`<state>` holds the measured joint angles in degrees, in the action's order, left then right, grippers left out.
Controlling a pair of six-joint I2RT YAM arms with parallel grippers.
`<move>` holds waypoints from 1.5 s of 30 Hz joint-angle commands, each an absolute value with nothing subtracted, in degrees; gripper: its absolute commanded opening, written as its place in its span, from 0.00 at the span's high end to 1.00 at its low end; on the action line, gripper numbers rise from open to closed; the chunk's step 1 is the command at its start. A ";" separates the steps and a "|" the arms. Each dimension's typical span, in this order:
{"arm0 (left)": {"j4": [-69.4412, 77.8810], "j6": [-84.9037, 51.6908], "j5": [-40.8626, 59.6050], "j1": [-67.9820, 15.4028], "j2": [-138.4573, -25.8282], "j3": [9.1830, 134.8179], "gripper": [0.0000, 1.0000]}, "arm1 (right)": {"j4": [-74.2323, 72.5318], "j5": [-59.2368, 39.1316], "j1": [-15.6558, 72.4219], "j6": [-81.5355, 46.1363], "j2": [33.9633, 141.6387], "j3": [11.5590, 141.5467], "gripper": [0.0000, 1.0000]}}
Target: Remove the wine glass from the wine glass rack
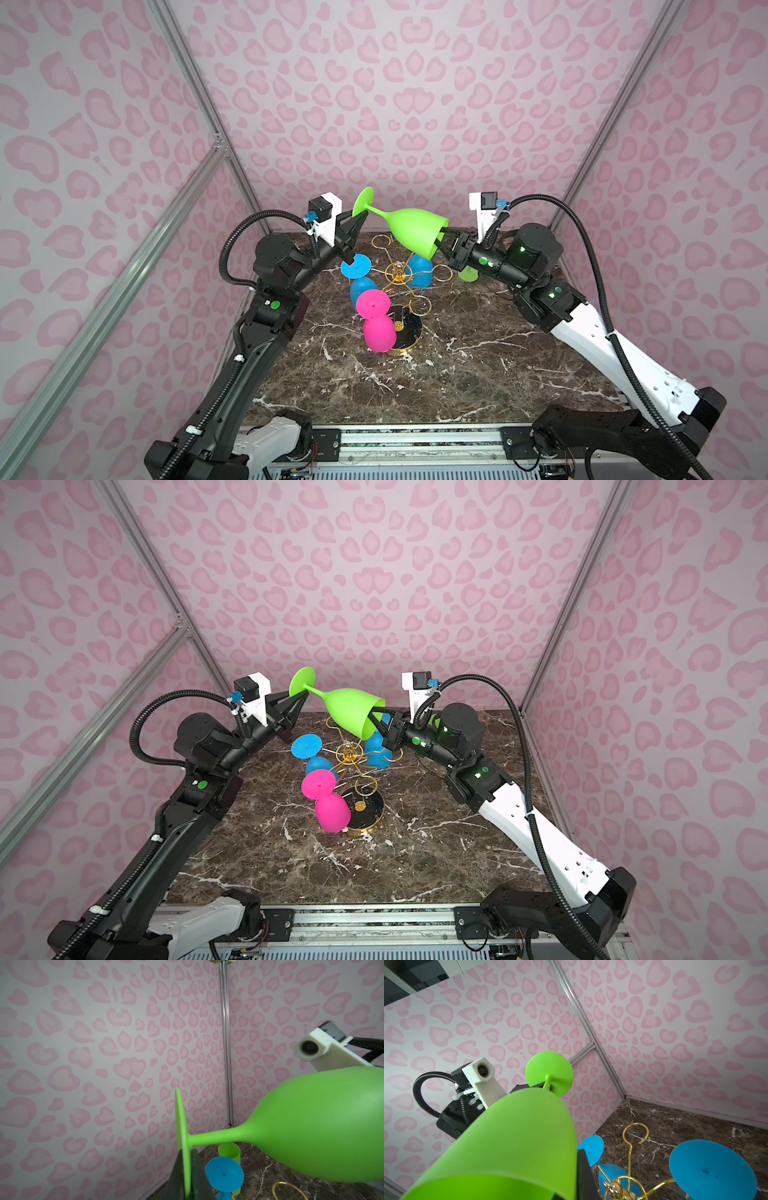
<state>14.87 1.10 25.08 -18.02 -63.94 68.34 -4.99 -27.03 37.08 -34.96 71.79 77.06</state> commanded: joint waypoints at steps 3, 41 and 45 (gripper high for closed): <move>16.08 0.88 24.40 -17.94 -63.99 68.34 0.68 | -5.70 -25.41 37.18 -33.09 70.11 78.76 1.00; 7.16 -1.23 3.84 -15.99 -44.41 60.63 0.03 | 65.24 1.64 10.77 -9.34 57.56 76.82 1.00; 6.77 -0.23 3.59 -15.94 -43.04 60.65 0.03 | 65.19 1.76 7.20 -7.75 62.35 78.55 1.00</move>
<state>6.87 -1.54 4.21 -16.01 -43.59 60.51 64.82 2.76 8.34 -10.02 60.27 77.82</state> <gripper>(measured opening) 0.972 0.049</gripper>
